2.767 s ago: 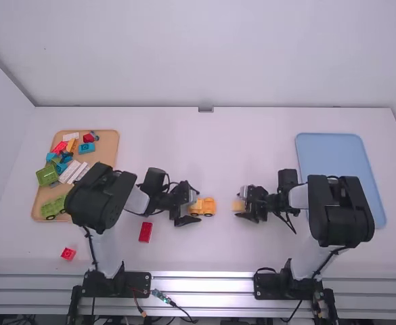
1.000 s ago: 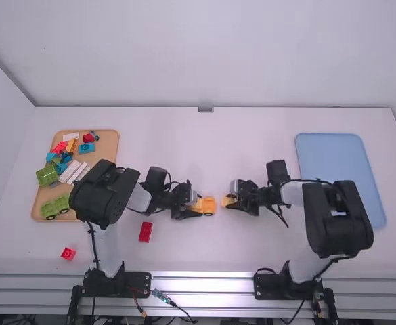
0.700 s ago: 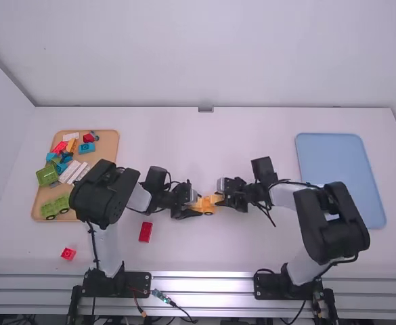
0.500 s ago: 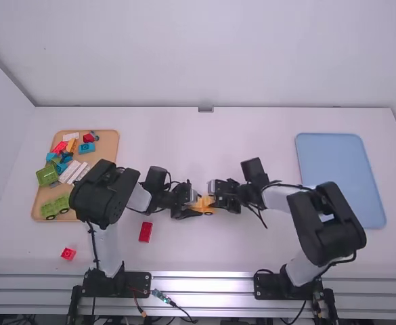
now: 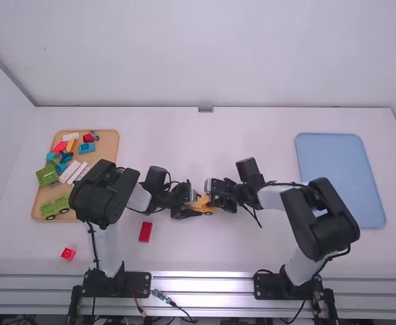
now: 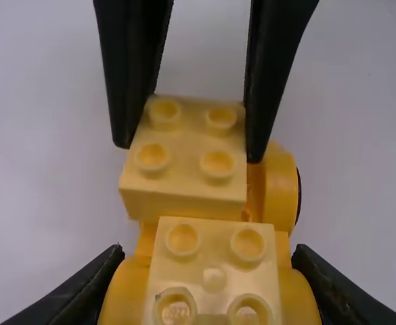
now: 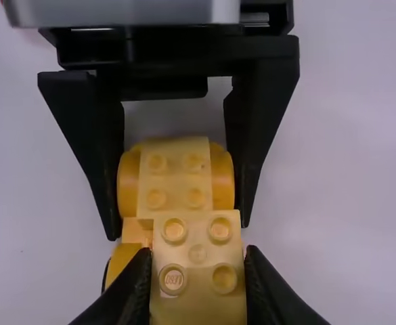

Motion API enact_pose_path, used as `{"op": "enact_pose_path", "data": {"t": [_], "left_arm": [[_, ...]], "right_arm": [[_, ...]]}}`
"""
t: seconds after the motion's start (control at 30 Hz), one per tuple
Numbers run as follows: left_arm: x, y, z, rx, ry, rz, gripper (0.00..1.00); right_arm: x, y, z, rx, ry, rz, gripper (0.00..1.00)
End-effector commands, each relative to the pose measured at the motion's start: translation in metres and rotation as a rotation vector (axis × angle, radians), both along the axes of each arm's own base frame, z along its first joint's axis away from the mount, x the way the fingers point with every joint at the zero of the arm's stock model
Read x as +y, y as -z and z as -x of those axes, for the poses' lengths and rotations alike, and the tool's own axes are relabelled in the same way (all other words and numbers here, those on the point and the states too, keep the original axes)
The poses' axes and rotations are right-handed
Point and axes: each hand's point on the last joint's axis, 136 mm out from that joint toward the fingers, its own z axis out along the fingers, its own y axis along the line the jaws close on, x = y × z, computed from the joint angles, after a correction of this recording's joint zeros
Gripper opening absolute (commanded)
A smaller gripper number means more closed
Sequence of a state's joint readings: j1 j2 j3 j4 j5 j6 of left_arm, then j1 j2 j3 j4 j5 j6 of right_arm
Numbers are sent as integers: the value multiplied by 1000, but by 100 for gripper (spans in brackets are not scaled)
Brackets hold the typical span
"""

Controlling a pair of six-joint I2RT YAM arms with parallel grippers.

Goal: Assemble lego blocks to make yellow taxi

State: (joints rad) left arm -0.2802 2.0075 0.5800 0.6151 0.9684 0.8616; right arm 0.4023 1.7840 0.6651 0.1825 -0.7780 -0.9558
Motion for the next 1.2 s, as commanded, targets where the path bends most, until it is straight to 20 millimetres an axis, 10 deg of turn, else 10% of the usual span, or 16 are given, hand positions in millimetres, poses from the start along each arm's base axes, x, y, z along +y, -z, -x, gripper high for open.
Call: {"op": "enact_pose_path", "data": {"t": [0.0,0.67,0.87,1.17], "left_arm": [[-1,7,1,-9,8,-22,51],[1,8,-3,-18,-8,-33,50],[0,8,-2,-16,-4,-35,49],[0,9,-2,-16,-6,-38,50]], "right_arm": [[1,13,5,51,3,24,0],[-1,15,21,107,-39,21,0],[1,12,19,109,-34,15,49],[8,-21,16,39,-60,-57,77]]}}
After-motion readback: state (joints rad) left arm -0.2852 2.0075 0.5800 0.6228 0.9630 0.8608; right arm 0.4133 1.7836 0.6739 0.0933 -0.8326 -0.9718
